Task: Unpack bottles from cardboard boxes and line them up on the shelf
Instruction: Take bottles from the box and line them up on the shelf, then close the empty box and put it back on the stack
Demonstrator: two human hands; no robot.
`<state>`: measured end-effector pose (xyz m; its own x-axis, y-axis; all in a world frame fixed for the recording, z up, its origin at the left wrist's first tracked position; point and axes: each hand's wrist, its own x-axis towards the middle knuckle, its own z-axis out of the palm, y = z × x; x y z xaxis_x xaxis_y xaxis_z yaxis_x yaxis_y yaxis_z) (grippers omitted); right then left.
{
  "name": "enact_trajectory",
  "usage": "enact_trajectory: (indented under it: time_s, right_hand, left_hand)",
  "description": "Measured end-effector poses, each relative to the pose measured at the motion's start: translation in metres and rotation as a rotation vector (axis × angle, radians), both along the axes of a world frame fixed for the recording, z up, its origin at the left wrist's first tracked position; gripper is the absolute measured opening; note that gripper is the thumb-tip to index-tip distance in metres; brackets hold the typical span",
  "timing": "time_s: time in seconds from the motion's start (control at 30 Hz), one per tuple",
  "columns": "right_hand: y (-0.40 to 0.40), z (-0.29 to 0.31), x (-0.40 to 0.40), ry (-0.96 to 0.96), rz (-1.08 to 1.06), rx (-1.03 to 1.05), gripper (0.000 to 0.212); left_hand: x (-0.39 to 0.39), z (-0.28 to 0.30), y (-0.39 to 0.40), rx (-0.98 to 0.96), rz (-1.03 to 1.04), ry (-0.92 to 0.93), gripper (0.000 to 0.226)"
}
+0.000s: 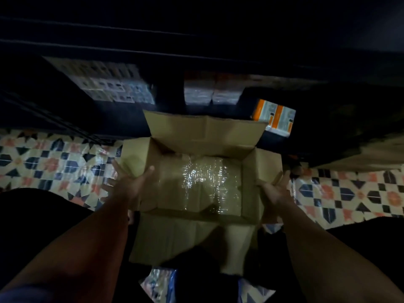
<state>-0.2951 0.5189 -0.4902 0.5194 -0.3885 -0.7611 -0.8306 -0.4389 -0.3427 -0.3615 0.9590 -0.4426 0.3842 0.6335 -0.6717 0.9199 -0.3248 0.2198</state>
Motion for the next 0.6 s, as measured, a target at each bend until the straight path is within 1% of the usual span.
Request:
enact_trajectory:
  time_s: [0.03,0.07,0.13,0.17,0.2,0.27,0.3,0.33,0.37,0.4,0.47,0.53,0.6]
  right_hand:
    - [0.009,0.021,-0.004,-0.002,0.0,0.003,0.155]
    - [0.026,0.056,-0.005,-0.025,0.01,-0.009,0.147]
    - [0.026,0.067,-0.005,-0.061,0.002,-0.014,0.13]
    - [0.023,0.066,-0.004,-0.088,-0.007,-0.033,0.129]
    - [0.022,0.066,-0.004,-0.104,-0.004,-0.07,0.134]
    - [0.023,0.066,-0.006,-0.137,0.006,-0.14,0.144]
    - [0.025,0.068,-0.008,-0.141,0.009,-0.17,0.145]
    - [0.025,0.07,-0.01,-0.146,0.016,-0.219,0.144]
    - [0.025,0.073,-0.012,-0.158,0.026,-0.263,0.142]
    - [0.026,0.079,-0.014,-0.166,0.036,-0.304,0.14]
    - [0.028,0.086,-0.016,-0.189,0.079,-0.382,0.129]
    - [0.032,0.096,-0.018,-0.206,0.127,-0.44,0.11]
    - [0.038,0.108,-0.016,-0.23,0.172,-0.516,0.091]
  left_hand:
    - [-0.001,-0.006,0.003,-0.033,-0.006,0.002,0.155]
    - [0.001,-0.016,0.007,-0.075,-0.008,0.008,0.158]
    - [0.001,-0.069,0.035,-0.133,0.038,0.038,0.163]
    - [0.004,-0.082,0.043,-0.15,0.068,0.054,0.165]
    - [0.007,-0.074,0.042,-0.158,0.091,0.066,0.167]
    - [0.009,-0.055,0.035,-0.087,0.121,0.032,0.161]
    - [0.009,-0.031,0.022,-0.034,0.114,0.009,0.161]
    - [0.009,-0.008,0.011,0.023,0.101,-0.015,0.166]
    - [0.007,0.007,0.005,0.077,0.083,-0.019,0.17]
    - [0.007,0.018,-0.001,0.133,0.056,-0.014,0.17]
    - [0.004,0.03,-0.011,0.258,0.018,-0.019,0.154]
    - [0.002,0.04,-0.017,0.364,-0.006,-0.042,0.133]
    - [0.001,0.046,-0.018,0.384,-0.084,-0.097,0.112]
